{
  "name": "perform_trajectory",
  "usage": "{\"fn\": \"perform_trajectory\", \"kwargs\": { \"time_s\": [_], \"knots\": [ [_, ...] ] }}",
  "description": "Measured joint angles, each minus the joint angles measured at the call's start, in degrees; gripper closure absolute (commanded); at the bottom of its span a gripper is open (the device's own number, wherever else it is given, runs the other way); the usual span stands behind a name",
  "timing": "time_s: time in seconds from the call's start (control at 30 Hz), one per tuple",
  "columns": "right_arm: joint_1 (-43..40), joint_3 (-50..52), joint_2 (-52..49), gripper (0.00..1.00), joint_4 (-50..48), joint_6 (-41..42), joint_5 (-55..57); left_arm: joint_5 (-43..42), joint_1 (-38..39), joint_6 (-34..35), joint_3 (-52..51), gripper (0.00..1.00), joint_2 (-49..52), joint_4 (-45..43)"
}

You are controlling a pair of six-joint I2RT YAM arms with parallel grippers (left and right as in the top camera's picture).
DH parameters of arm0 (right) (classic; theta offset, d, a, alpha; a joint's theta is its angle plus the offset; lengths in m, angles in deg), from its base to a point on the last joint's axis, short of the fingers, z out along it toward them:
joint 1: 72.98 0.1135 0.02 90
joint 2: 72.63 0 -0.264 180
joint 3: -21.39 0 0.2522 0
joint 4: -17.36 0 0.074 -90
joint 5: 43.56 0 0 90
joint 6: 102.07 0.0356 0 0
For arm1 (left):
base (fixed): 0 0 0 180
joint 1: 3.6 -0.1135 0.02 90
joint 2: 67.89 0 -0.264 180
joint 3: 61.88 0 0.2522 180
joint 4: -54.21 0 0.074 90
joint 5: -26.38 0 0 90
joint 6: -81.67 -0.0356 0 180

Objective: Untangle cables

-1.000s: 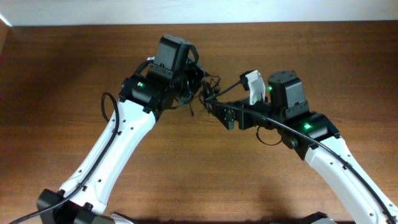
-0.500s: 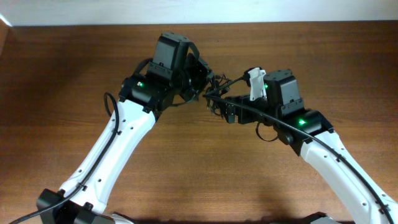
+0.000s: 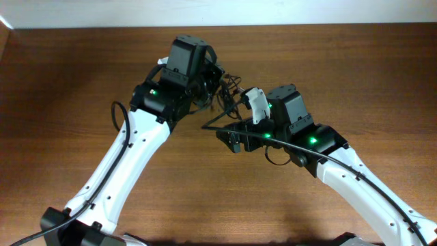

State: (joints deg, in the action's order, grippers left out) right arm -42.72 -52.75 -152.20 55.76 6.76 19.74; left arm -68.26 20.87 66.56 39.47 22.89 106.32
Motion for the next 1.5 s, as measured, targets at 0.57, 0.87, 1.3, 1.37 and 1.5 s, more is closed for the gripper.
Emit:
{"fn": "perform_trajectory", "kwargs": {
  "time_s": [0.57,0.87,1.3,1.37,1.5],
  "knots": [
    [0.00,0.02,-0.15,0.10,-9.90,-12.28,9.84,-9.49,-1.75,-5.92,0.02,1.00,0.11,9.88],
    [0.83,0.00,-2.84,0.96,-9.94,-13.00,15.52,-12.96,0.48,-6.14,0.02,1.00,0.72,8.98],
    [0.63,0.02,-3.21,0.96,-14.40,-8.28,16.87,0.61,0.48,-12.48,0.07,0.01,0.72,15.63],
    [0.63,0.02,-2.10,0.96,-15.93,-7.17,16.52,4.00,-0.31,-13.09,0.07,0.01,0.72,19.23],
    [0.59,0.02,2.23,0.96,-16.59,-6.78,16.09,6.05,-5.05,-13.49,0.07,0.00,0.72,21.94]
  ]
}}
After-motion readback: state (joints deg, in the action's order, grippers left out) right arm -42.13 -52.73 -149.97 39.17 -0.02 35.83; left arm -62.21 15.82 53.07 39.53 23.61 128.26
